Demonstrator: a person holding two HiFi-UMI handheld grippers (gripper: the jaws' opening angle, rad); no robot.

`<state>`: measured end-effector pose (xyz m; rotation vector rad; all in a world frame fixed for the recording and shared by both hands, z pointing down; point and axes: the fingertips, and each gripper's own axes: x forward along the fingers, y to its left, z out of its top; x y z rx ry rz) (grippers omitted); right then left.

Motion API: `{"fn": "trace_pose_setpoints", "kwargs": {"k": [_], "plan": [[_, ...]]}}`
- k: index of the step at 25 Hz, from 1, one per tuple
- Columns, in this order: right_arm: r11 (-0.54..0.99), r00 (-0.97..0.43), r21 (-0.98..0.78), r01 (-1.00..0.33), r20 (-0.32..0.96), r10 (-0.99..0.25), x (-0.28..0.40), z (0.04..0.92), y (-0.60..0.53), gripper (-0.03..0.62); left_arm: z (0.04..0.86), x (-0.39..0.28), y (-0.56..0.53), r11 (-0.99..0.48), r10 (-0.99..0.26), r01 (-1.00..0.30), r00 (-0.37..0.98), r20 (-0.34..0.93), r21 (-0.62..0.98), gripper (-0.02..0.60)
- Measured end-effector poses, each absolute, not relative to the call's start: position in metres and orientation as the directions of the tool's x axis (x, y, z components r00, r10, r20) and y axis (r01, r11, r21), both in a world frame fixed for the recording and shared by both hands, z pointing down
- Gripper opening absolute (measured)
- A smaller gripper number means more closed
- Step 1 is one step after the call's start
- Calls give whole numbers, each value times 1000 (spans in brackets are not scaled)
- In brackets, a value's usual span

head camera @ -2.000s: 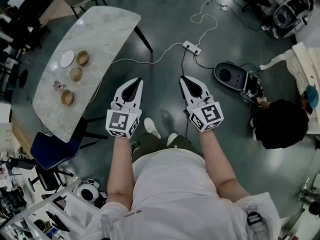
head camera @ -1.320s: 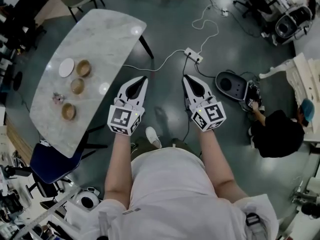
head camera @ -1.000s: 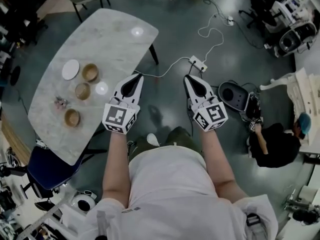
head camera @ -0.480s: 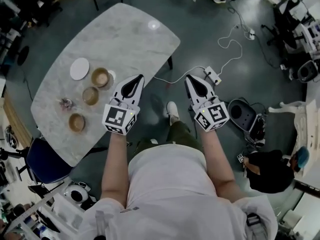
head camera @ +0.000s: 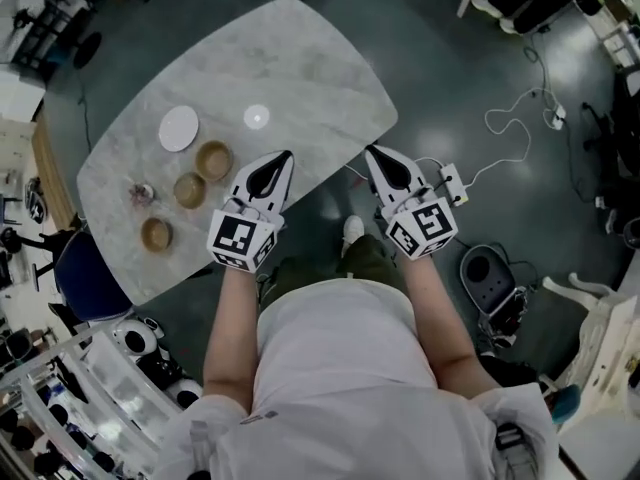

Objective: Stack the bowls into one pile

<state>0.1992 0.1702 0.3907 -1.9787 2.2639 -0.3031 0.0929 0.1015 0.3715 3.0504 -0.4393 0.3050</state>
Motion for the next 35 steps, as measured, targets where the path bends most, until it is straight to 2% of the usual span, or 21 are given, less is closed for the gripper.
{"fn": "trace_pose_setpoints", "kwargs": {"k": [6,18,27,35], "plan": [[282,-302,-241,-929,53,-952,213,397,130,8,384,106,78,-908,-399,-418,884,244,27,2],[495,-535,-271,-826,96,-840,183,417,96,8,426,63,70,-782,-572,-622,744,346,42,2],[609,-654,-255,-751,158,-740,124,427,55,8,449,-14,43,-663,-676,-747,626,388,50,2],[678,-718,-235,-696,235,-655,53,446,0,8,462,-116,4,-542,-751,-837,520,407,68,3]]}}
